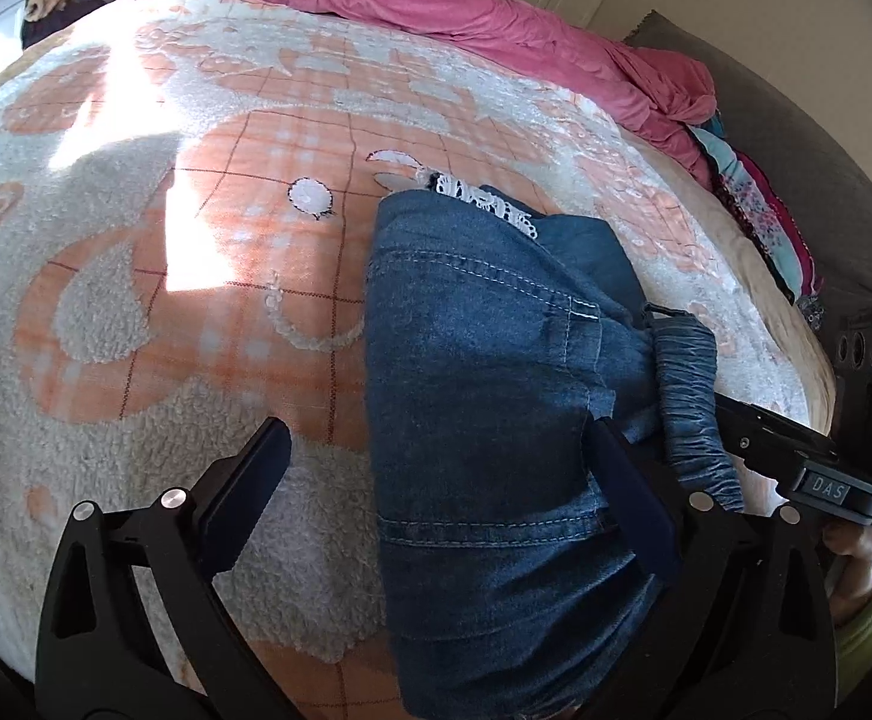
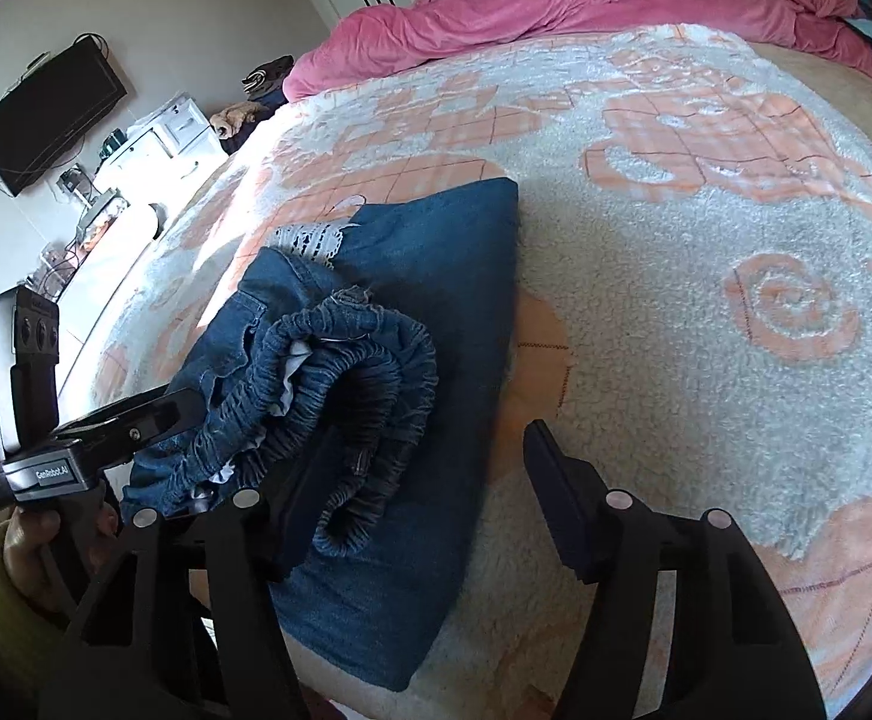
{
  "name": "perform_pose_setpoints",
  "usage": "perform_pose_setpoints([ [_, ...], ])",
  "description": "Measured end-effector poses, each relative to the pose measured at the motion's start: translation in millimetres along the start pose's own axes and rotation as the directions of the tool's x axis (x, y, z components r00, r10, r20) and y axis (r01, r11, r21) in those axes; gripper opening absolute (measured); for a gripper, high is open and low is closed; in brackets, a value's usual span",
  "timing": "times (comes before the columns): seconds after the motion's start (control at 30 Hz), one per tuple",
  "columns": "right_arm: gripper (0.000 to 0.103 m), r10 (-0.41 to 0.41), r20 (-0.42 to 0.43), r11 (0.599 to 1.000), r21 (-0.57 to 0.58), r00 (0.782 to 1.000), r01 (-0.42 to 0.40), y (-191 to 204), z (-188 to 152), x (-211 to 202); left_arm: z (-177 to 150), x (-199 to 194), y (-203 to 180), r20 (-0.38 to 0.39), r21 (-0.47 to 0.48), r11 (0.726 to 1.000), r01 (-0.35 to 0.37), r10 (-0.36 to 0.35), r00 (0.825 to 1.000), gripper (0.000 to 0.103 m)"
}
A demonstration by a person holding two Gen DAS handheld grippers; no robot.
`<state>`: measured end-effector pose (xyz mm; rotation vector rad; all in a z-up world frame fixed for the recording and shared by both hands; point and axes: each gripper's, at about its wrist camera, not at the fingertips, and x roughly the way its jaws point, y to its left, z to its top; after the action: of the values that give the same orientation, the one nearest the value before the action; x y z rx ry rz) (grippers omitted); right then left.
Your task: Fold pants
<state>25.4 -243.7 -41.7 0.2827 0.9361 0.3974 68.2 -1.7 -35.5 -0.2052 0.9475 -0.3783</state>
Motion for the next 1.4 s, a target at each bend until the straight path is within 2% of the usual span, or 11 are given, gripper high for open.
perform_pose_setpoints([
  [0.13,0.062,0.01,-0.03,1.0,-0.017,1.0,-0.01,1,8,13,4,6,-3,-0.003,0.009,1.0,0.004,-0.004,1.0,0.077],
  [0.3,0.062,0.038,-0.035,0.999,-0.016,0.999,-0.038,-3,18,25,8,15,-8,-0.013,0.009,1.0,0.018,-0.018,1.0,0.071],
  [0.33,0.059,0.046,-0.023,0.999,-0.018,0.999,-0.047,-5,18,27,9,17,-9,-0.012,0.012,1.0,0.019,-0.018,1.0,0.069],
  [0.4,0.044,0.058,-0.01,0.998,-0.034,0.998,-0.058,-3,18,28,10,20,-10,-0.005,0.011,0.999,0.03,-0.03,1.0,0.063],
  [0.43,0.03,0.078,-0.005,0.996,-0.042,0.997,-0.079,0,17,27,9,21,-12,-0.005,0.01,0.999,0.03,-0.03,1.0,0.058],
  [0.53,0.022,0.054,0.034,0.994,-0.1,0.998,-0.05,12,15,20,9,16,-18,0.009,0.025,0.999,0.045,-0.045,0.999,0.041],
  [0.63,0.019,0.044,0.089,0.99,-0.138,0.995,-0.032,24,16,8,11,7,-22,0.031,0.036,0.998,0.052,-0.053,0.998,0.032],
  [0.77,0.018,0.034,0.137,0.974,-0.227,0.99,-0.002,45,25,-3,20,-1,-27,0.057,0.046,0.997,0.064,-0.066,0.996,0.03],
  [0.93,0.018,0.02,0.178,0.962,-0.27,0.984,0.03,56,52,-2,43,-3,-32,0.101,0.068,0.997,0.035,-0.041,0.994,0.03],
  [1.13,0.018,0.023,0.21,0.96,-0.278,0.977,0.037,57,88,8,74,3,-25,0.142,0.057,0.998,0.018,-0.026,0.99,0.03],
  [1.4,0.018,0.012,0.195,0.964,-0.262,0.981,0.04,50,113,36,99,21,-13,0.149,0.051,0.999,-0.003,-0.004,0.989,0.03],
])
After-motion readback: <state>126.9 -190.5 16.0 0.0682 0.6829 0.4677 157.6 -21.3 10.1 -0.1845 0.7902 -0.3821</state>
